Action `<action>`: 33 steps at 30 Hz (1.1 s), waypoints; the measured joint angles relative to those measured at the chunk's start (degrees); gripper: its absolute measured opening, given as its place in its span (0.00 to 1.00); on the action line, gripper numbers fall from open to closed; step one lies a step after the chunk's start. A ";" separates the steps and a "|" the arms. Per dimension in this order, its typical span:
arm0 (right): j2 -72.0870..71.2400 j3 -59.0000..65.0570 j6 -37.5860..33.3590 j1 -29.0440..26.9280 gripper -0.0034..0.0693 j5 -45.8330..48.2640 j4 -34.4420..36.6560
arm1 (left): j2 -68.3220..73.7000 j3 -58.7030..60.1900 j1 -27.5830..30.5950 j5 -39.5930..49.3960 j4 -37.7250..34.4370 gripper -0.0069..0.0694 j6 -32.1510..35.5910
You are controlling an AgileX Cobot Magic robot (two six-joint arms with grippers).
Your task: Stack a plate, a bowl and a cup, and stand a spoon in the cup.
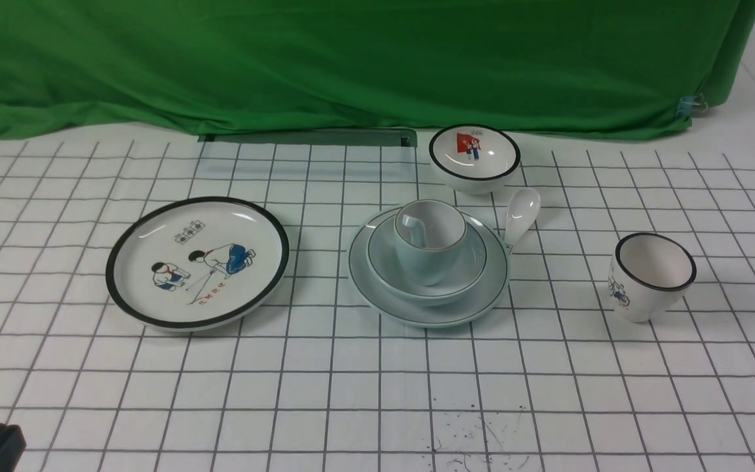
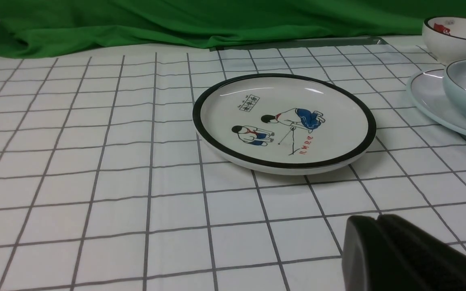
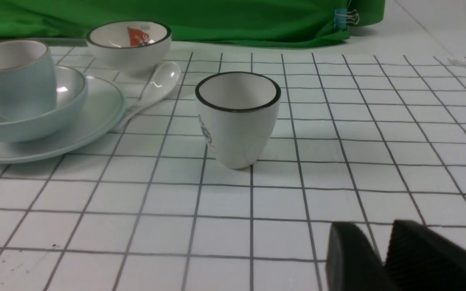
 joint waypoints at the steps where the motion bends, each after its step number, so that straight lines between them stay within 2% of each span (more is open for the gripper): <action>1: 0.00 0.00 0.00 0.00 0.31 0.00 0.00 | 0.00 0.00 0.00 0.00 0.00 0.05 0.00; 17: 0.00 0.00 0.00 0.00 0.37 0.00 0.00 | 0.00 0.00 0.00 0.00 0.00 0.05 0.00; 33: 0.00 0.00 0.00 0.00 0.38 0.00 0.00 | 0.00 0.00 0.00 0.00 0.00 0.05 0.00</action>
